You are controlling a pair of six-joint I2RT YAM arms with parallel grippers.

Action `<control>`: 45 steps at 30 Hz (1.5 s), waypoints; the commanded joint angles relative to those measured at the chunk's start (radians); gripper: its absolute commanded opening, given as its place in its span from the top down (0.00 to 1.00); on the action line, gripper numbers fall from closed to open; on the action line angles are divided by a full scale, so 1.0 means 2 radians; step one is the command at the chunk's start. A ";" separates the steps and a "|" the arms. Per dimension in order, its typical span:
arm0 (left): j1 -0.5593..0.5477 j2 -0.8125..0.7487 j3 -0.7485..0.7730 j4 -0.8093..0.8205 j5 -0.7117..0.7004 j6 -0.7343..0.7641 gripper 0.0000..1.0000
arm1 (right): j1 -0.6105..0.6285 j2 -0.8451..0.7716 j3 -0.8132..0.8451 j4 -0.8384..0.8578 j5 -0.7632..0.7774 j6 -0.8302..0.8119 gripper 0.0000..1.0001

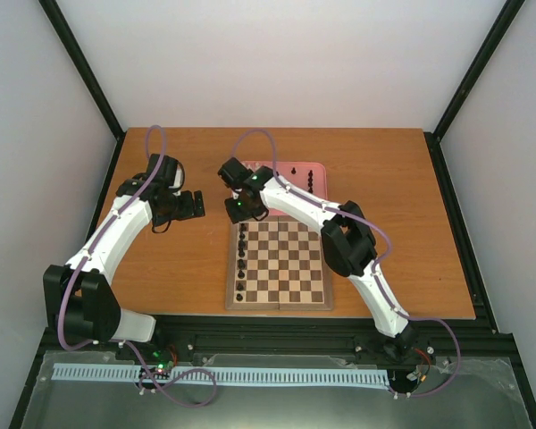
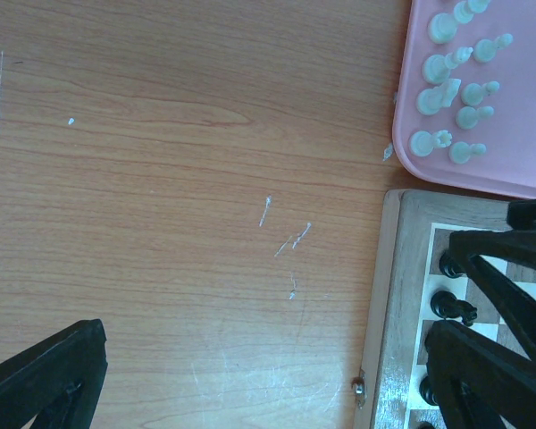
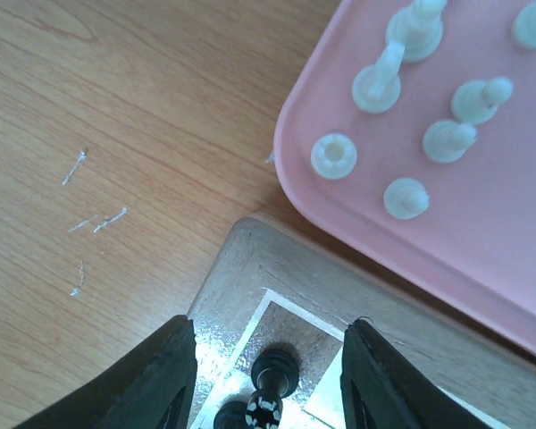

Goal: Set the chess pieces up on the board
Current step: Place the chess piece on the chessboard, then pick up the chess piece from the storage box.

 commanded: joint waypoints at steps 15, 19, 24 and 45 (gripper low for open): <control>0.001 0.017 0.022 0.000 0.005 0.003 0.00 | -0.140 -0.155 -0.123 -0.036 0.085 -0.007 0.49; 0.001 0.021 0.020 0.004 0.003 0.003 0.00 | -0.171 -0.171 -0.170 -0.032 0.078 -0.021 0.49; 0.001 0.029 0.022 0.006 0.004 0.001 0.00 | -0.182 -0.160 -0.189 -0.030 0.074 -0.041 0.51; 0.002 0.046 0.032 0.004 -0.003 0.001 0.00 | -0.197 -0.093 -0.197 -0.001 0.051 -0.052 0.58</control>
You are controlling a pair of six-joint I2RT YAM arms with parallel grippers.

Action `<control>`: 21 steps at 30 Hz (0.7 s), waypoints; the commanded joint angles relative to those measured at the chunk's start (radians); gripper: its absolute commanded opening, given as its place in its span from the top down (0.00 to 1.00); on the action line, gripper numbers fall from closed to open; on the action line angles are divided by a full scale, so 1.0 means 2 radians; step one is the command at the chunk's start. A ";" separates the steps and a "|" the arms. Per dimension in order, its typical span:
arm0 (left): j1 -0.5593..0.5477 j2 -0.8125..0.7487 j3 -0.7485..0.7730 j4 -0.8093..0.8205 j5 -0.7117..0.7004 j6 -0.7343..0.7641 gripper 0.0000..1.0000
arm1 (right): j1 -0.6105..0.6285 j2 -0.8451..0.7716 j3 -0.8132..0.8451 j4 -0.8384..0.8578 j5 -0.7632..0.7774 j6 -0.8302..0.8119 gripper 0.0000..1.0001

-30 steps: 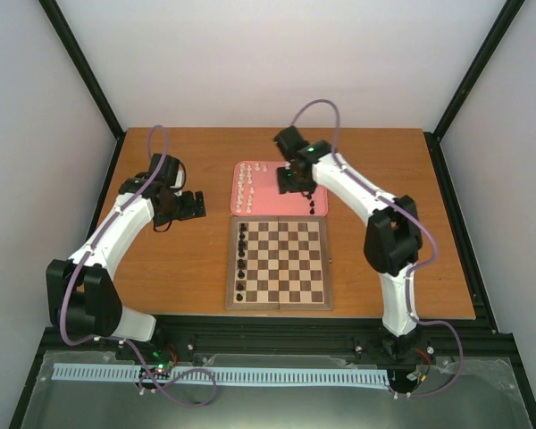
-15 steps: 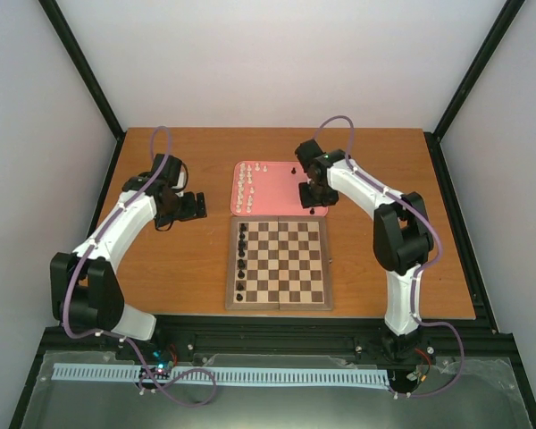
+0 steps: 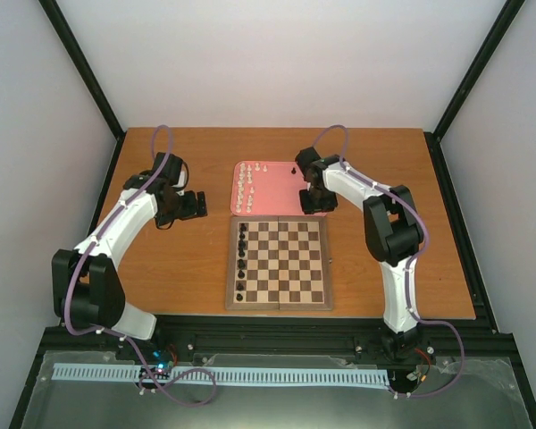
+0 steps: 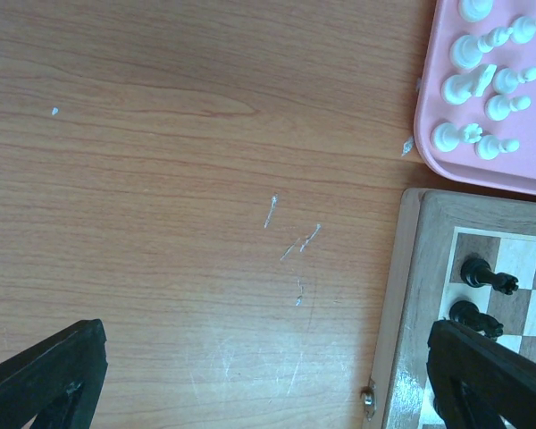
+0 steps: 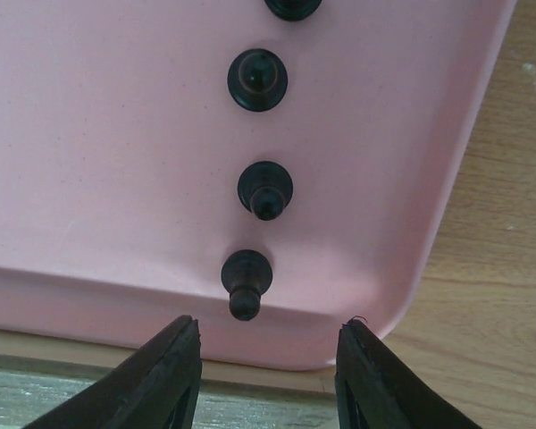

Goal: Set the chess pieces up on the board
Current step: Pick up the chess piece from the storage box.

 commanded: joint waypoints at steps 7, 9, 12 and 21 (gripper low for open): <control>0.001 0.006 0.021 0.005 -0.005 0.000 0.00 | -0.004 0.022 0.017 0.014 -0.011 -0.003 0.63; 0.001 0.006 0.022 0.005 -0.005 0.000 0.00 | -0.004 0.027 0.021 0.013 -0.013 -0.002 0.66; 0.001 0.006 0.023 0.004 -0.007 0.000 0.00 | -0.004 0.033 0.026 0.012 -0.015 -0.002 0.69; 0.001 0.005 0.021 0.004 -0.008 0.000 0.00 | -0.005 0.041 0.036 0.007 -0.012 -0.002 0.79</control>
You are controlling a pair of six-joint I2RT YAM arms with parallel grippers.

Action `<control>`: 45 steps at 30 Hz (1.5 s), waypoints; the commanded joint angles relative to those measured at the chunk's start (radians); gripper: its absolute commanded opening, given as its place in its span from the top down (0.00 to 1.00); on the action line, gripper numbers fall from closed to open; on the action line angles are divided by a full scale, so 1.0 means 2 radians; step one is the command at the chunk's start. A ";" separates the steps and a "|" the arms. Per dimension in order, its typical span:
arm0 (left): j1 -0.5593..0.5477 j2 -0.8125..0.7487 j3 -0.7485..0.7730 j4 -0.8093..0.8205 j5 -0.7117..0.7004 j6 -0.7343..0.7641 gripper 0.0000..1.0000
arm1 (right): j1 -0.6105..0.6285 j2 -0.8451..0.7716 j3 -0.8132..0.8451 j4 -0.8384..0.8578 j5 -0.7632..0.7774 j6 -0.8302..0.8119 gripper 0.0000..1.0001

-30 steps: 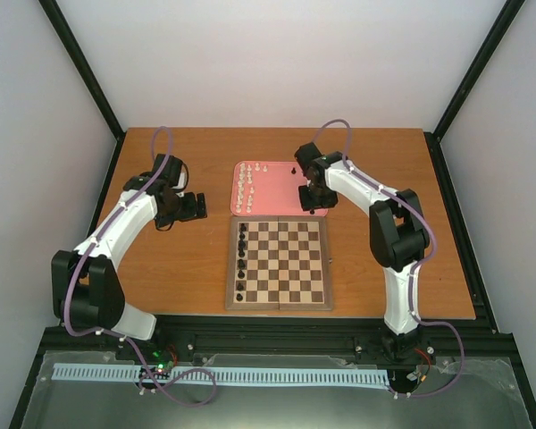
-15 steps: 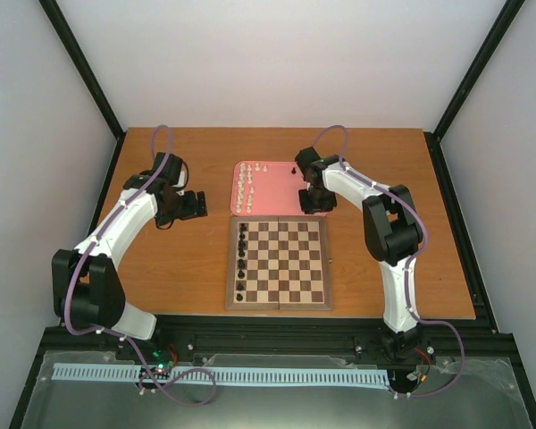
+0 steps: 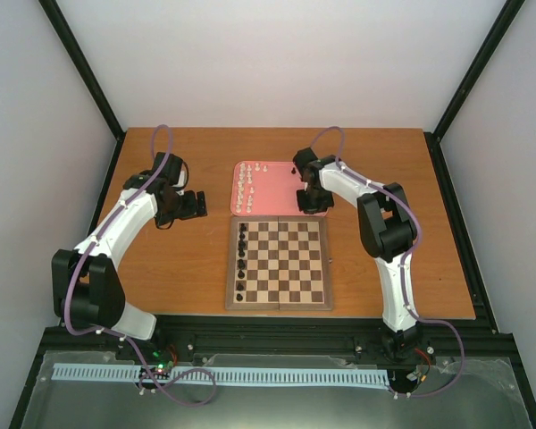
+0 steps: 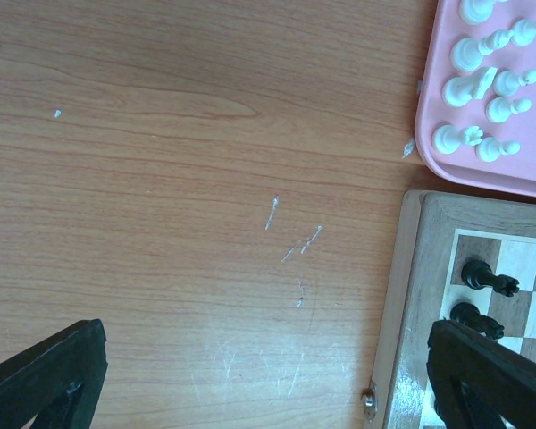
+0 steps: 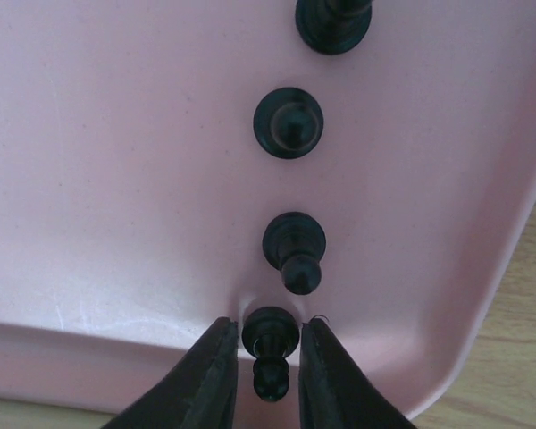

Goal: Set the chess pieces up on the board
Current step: Pick up the chess piece from the storage box.

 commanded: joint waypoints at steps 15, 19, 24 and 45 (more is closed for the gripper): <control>0.001 -0.003 0.021 0.001 -0.004 0.001 0.00 | -0.003 -0.037 0.029 -0.029 0.005 0.004 0.93; 0.001 -0.012 0.015 0.000 -0.003 -0.001 0.00 | 0.006 -0.067 0.035 -0.044 -0.003 0.009 0.93; 0.002 -0.026 0.008 -0.003 -0.003 -0.001 0.00 | 0.042 -0.087 0.050 -0.064 -0.003 0.014 0.93; 0.001 -0.065 -0.020 -0.009 -0.001 -0.003 0.00 | 0.180 0.017 0.166 -0.104 -0.053 0.035 0.93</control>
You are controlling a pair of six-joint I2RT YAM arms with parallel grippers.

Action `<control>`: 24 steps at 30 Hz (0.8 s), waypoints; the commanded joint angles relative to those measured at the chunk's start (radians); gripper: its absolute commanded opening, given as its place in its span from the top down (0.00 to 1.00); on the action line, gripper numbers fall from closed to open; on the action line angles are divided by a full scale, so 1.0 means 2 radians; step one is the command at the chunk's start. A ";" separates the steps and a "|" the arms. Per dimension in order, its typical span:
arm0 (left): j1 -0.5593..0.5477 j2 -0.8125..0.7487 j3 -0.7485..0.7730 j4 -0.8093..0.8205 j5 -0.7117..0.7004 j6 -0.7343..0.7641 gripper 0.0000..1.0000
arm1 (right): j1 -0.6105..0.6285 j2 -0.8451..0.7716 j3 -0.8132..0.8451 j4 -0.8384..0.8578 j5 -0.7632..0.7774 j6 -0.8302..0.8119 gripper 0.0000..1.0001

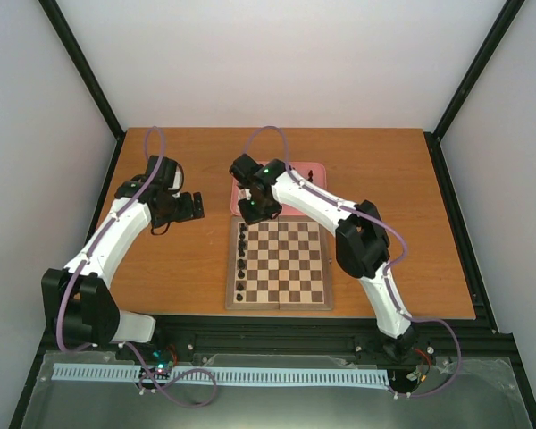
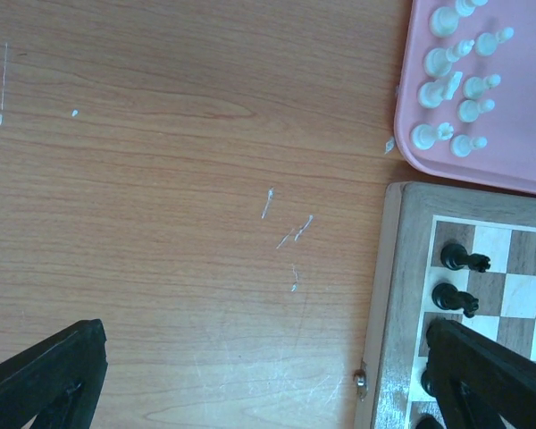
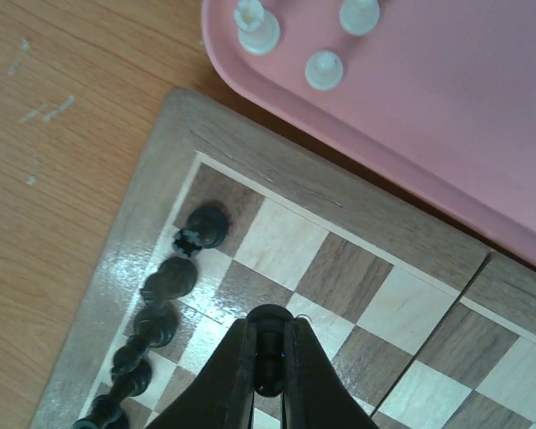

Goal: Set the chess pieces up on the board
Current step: Pick up the chess piece from the storage box, then place the chess piece on the chessboard.

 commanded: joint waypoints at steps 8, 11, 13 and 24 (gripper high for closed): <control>0.001 -0.008 -0.007 0.004 0.000 -0.005 0.00 | 0.000 0.030 0.015 -0.022 -0.018 -0.009 0.92; 0.001 -0.003 -0.005 0.007 0.000 -0.004 0.00 | 0.000 0.042 0.027 -0.029 -0.021 -0.010 0.92; 0.001 0.001 -0.002 0.008 0.000 -0.003 0.00 | 0.000 0.046 0.029 -0.028 -0.024 -0.011 0.92; 0.001 0.008 0.001 0.009 -0.003 0.002 0.00 | 0.000 0.074 0.057 -0.032 -0.028 -0.015 0.92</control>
